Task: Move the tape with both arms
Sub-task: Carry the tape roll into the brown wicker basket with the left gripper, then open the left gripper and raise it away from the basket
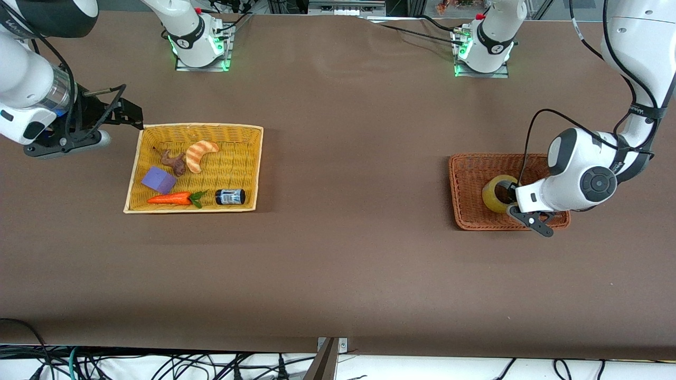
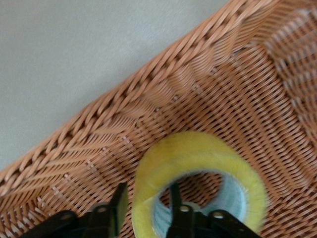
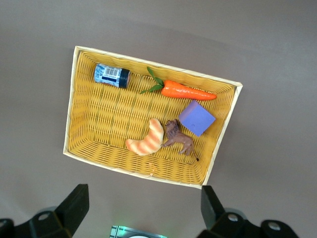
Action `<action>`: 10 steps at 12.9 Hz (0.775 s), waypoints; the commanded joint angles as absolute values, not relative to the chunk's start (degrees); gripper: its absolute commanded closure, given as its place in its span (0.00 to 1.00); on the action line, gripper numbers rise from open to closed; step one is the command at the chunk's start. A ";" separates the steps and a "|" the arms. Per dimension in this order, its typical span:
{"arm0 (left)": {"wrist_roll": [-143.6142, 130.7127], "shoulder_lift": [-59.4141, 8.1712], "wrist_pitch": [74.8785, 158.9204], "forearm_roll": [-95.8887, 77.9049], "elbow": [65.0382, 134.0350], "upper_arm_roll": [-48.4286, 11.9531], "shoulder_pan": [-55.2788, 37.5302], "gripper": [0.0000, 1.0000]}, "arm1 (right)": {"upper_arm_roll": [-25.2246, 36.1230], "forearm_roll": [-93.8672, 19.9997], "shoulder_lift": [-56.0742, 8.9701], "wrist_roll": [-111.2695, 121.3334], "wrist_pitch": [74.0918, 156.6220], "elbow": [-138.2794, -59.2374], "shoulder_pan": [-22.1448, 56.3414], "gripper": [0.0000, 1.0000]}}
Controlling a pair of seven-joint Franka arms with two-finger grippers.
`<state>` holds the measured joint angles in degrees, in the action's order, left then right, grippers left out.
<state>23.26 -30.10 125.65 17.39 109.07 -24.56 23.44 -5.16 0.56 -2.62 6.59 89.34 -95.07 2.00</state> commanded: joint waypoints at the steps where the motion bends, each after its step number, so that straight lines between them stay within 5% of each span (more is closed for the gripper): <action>1: 23.91 -26.12 121.75 17.76 108.64 -26.09 23.73 0.00 | -5.10 0.62 -1.32 7.56 89.56 -95.89 2.02 0.00; 6: 22.85 -14.52 109.36 5.92 102.50 -28.57 24.34 0.00 | -5.10 0.62 -1.32 7.65 89.47 -95.89 2.02 0.00; 10: 22.76 -11.43 95.05 4.83 87.05 -28.04 23.82 0.00 | -5.10 0.62 -1.32 7.73 89.47 -95.89 2.02 0.00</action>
<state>22.80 -11.44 101.69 6.06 94.36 -28.42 24.10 -5.16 0.57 -2.57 6.73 89.34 -95.09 2.00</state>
